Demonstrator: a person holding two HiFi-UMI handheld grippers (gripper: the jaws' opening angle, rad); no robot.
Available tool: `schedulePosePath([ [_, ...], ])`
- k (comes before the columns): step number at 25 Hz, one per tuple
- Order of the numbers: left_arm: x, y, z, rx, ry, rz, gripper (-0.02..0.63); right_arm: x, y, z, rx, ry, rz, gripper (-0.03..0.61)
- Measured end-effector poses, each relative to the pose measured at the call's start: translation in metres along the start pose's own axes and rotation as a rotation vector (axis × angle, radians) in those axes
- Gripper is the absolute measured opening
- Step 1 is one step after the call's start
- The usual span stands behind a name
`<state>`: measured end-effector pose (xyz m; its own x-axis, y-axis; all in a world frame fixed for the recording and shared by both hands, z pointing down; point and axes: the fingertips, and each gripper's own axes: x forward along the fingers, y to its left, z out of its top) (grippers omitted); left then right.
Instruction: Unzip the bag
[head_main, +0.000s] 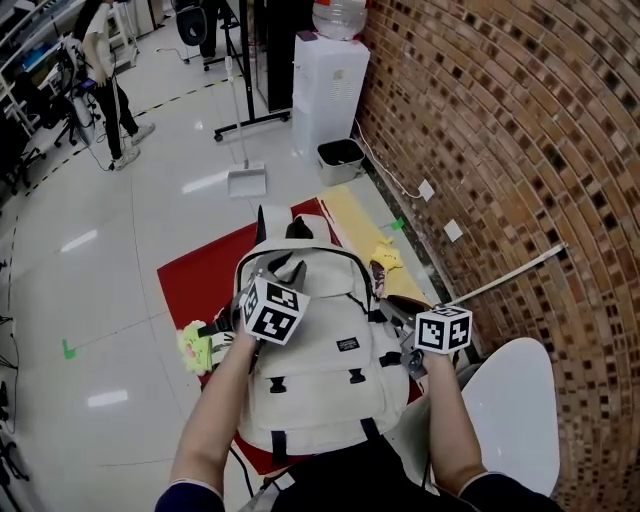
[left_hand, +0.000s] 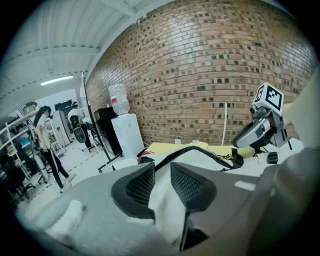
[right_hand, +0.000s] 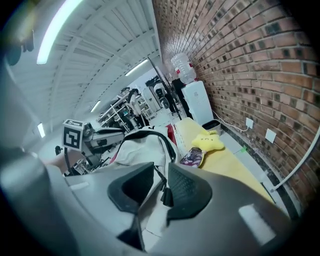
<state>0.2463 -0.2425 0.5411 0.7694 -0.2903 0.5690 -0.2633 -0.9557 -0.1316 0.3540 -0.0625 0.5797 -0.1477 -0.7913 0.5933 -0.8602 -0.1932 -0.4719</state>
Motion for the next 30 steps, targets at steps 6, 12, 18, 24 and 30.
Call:
schedulePosePath([
  [6, -0.059, 0.004, 0.016, -0.123, -0.126, 0.007, 0.080, -0.022, 0.062, 0.054, -0.135, -0.203, 0.093, 0.006],
  [12, -0.107, -0.007, 0.027, -0.184, -0.203, 0.016, 0.005, -0.032, 0.149, 0.075, -0.356, -0.240, 0.228, 0.006],
  [18, -0.149, -0.029, 0.029, -0.255, -0.231, 0.038, 0.003, -0.050, 0.190, 0.080, -0.414, -0.339, 0.317, 0.006],
  [24, -0.185, -0.060, 0.035, -0.311, -0.262, 0.080, 0.003, -0.066, 0.216, 0.067, -0.445, -0.409, 0.365, 0.006],
  [30, -0.199, -0.085, 0.043, -0.300, -0.275, 0.103, 0.003, -0.083, 0.232, 0.058, -0.499, -0.429, 0.395, 0.006],
])
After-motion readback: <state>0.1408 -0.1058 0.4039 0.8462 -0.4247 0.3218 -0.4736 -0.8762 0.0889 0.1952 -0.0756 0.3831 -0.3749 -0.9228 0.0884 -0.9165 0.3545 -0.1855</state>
